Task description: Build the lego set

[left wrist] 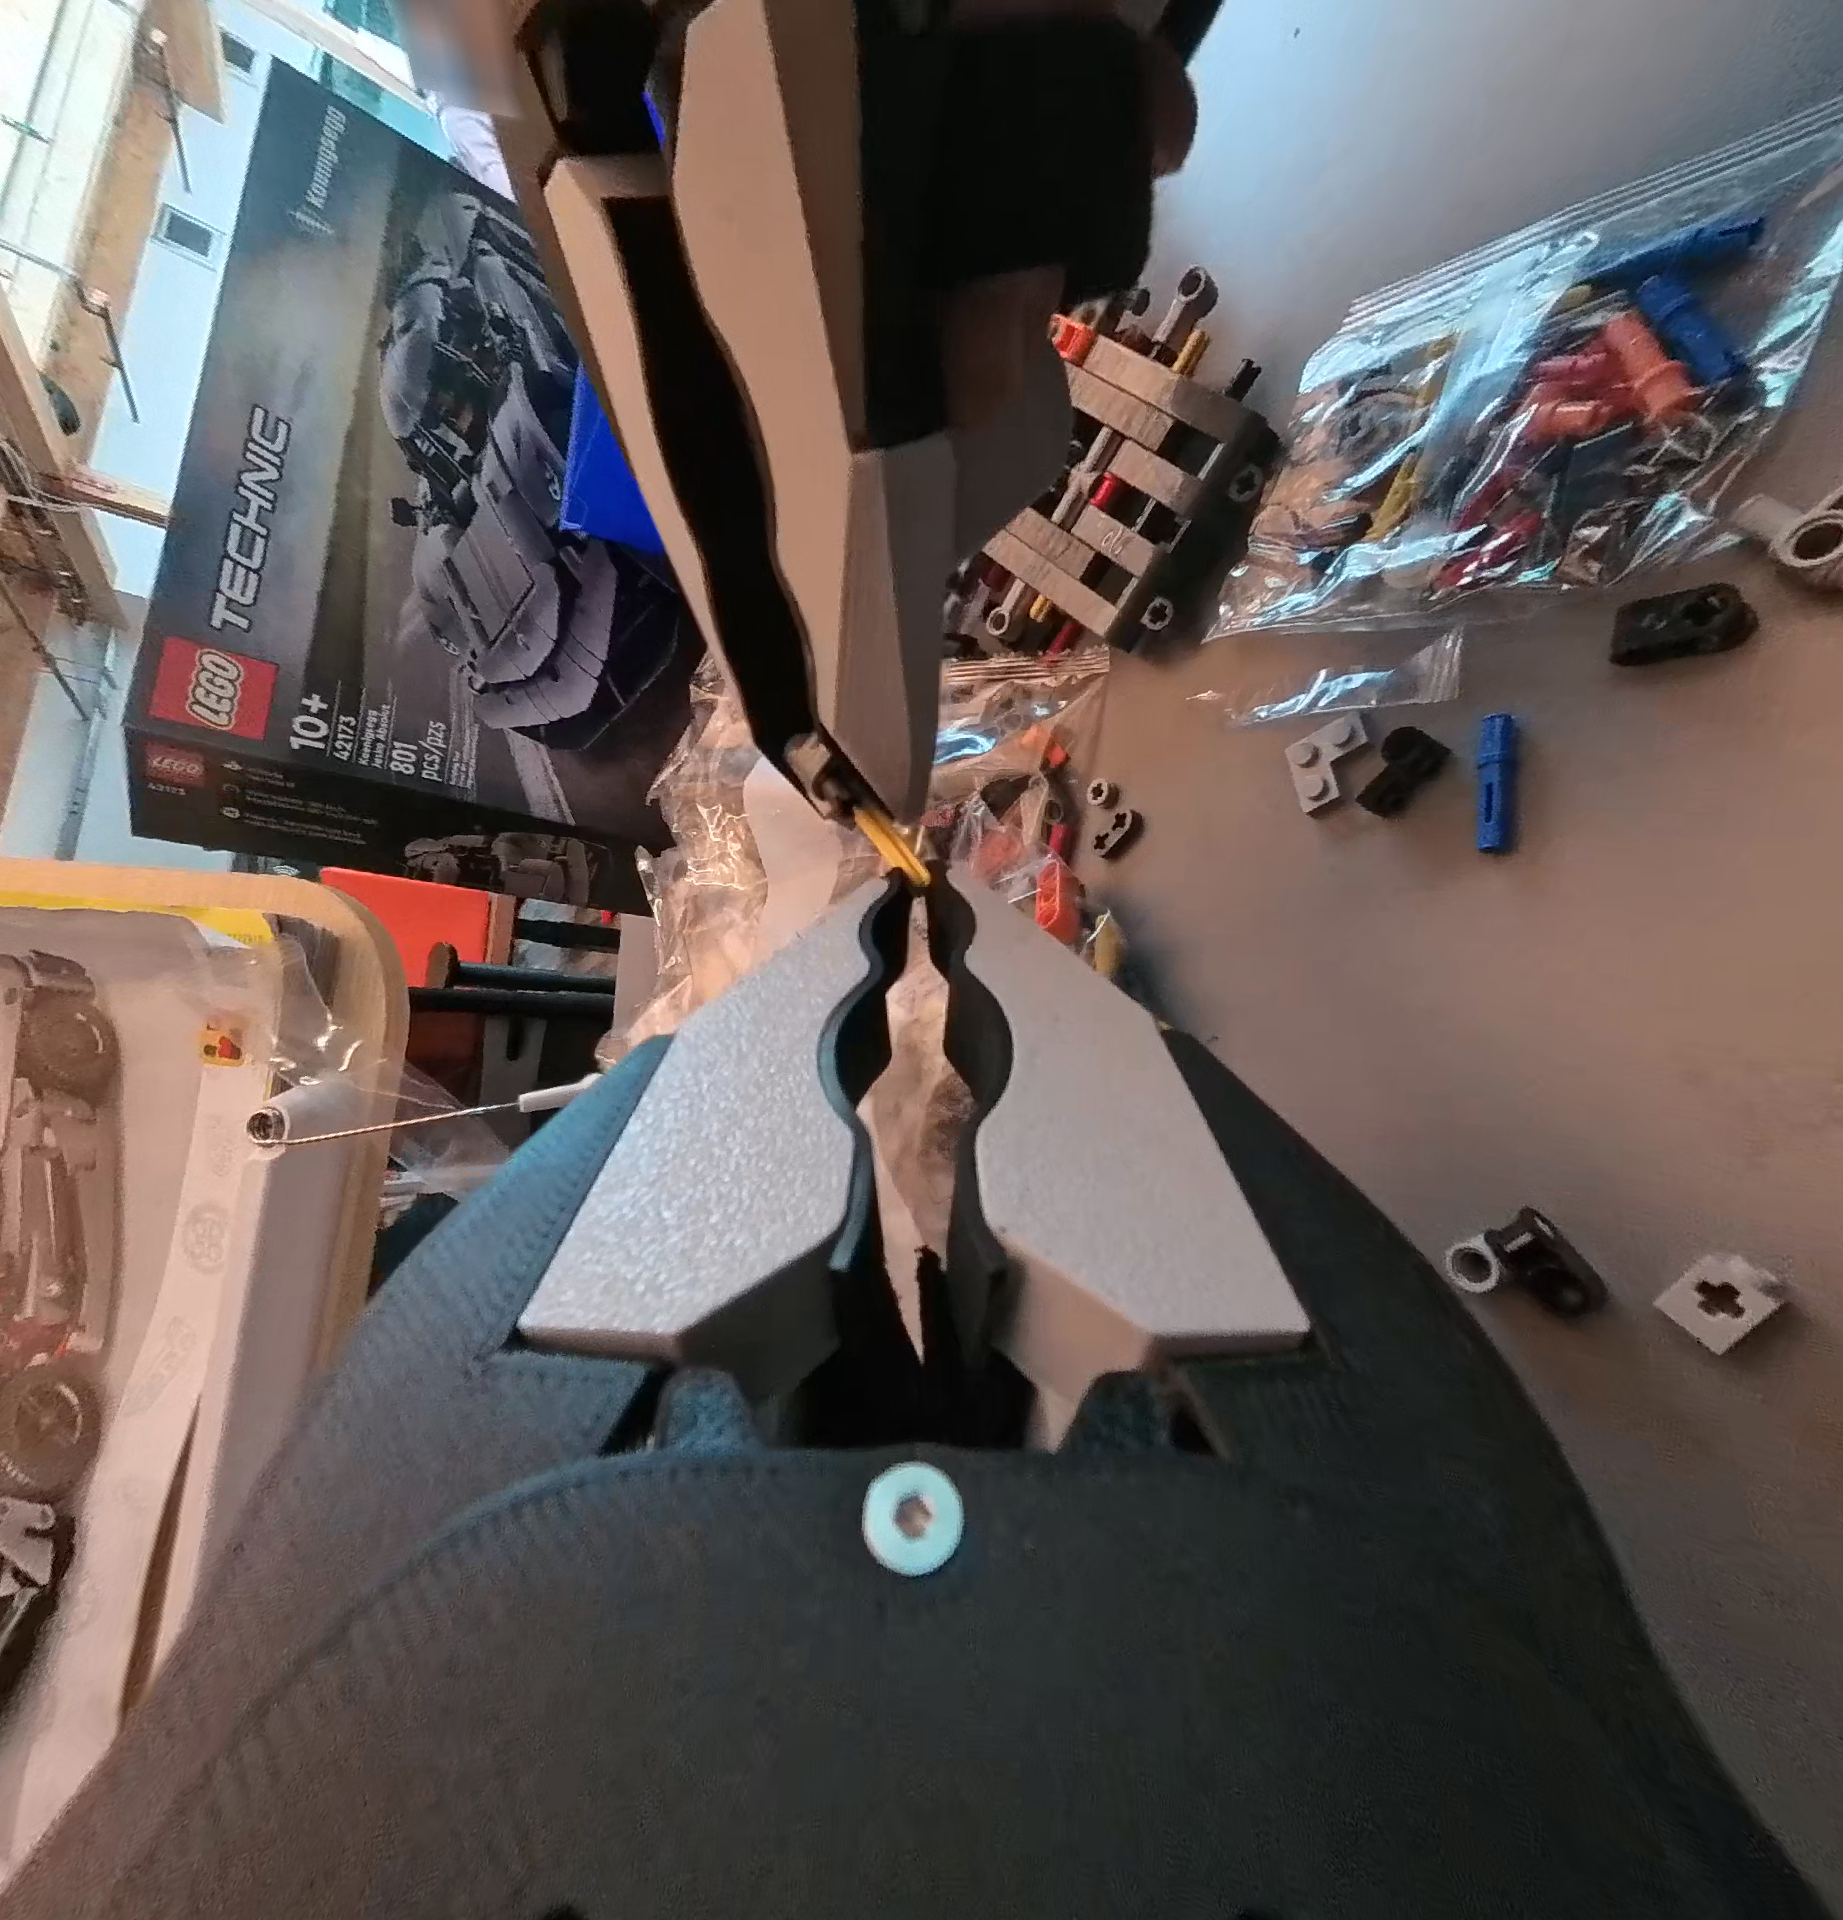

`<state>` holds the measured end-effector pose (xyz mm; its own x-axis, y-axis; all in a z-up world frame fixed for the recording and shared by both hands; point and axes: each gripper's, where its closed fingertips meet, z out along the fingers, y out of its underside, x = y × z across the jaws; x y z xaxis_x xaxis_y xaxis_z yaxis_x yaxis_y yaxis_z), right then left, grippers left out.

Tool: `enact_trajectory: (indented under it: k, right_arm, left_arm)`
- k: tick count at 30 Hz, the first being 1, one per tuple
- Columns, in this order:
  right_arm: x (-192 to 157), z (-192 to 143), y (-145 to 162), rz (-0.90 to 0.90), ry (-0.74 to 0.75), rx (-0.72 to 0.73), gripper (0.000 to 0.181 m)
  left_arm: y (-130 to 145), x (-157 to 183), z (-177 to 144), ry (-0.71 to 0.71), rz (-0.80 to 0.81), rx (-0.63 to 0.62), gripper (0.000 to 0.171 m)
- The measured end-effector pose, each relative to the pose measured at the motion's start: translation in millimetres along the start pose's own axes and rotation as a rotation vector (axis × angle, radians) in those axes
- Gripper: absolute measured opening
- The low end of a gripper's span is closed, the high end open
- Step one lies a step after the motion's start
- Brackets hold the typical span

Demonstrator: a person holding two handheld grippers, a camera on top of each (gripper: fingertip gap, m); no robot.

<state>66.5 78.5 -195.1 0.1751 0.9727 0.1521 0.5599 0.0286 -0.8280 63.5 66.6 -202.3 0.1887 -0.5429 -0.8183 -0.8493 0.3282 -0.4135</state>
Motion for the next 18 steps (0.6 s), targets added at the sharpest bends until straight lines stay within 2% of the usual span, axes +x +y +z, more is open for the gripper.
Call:
enact_trajectory:
  k: [6,18]
  right_arm:
    - [3.6,0.6,-0.9,-0.046,0.061,-0.008,0.018]
    - [5.5,1.0,-1.1,-0.006,0.066,-0.004,0.017]
  left_arm:
    - [1.3,-4.5,0.2,-0.012,-0.011,-0.006,0.001]
    - [1.1,-5.7,0.7,-0.013,-0.02,-0.007,0.001]
